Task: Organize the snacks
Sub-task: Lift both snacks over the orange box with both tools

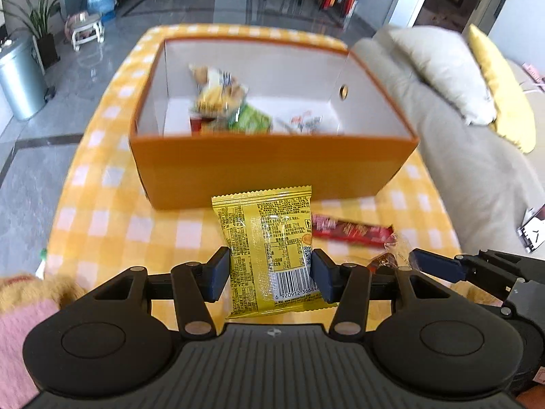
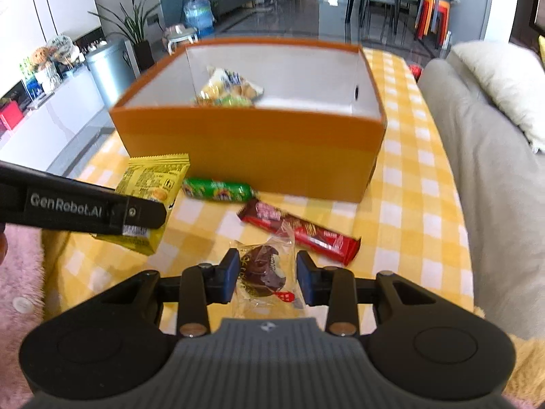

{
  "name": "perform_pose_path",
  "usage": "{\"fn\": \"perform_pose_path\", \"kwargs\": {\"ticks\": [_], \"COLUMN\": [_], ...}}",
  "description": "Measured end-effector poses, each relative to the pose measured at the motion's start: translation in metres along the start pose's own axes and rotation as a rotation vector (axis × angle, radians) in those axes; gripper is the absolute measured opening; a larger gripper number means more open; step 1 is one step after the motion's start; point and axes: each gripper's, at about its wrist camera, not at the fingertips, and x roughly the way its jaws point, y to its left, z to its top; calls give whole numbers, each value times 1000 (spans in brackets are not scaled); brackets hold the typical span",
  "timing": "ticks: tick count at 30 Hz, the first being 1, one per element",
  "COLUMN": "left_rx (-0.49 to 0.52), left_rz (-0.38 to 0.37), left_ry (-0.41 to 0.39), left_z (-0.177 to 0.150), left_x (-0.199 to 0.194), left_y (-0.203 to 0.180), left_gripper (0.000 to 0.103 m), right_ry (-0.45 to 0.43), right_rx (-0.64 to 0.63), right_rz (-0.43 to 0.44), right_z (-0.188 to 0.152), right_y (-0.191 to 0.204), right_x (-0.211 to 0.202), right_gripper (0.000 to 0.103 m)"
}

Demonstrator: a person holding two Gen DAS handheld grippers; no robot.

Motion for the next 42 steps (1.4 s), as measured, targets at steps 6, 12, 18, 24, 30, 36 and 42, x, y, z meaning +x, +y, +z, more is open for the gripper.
{"fn": "perform_pose_path", "kwargs": {"ticks": [6, 12, 18, 24, 30, 36, 42], "left_rx": [49, 101, 160, 191, 231, 256, 325], "left_rz": [-5, 9, 21, 28, 28, 8, 63], "left_ry": [-75, -142, -175, -168, -74, 63, 113], "left_z": [24, 54, 86, 113, 129, 135, 135], "left_x": [-26, -37, -39, -28, 4, 43, 70], "left_y": [3, 4, 3, 6, 8, 12, 9], "left_gripper": [58, 58, 58, 58, 58, 58, 58], "right_ry": [-81, -148, -210, -221, -149, -22, 54], "right_rx": [-25, -61, -103, -131, -162, -184, -223], "right_rz": [-5, -3, 2, -3, -39, -71, -114], "right_z": [21, 51, 89, 130, 160, 170, 174], "right_y": [5, 5, 6, 7, 6, -1, -6], "right_x": [-29, -45, -49, -32, 3, 47, 79], "right_gripper": [34, 34, 34, 34, 34, 34, 33]}}
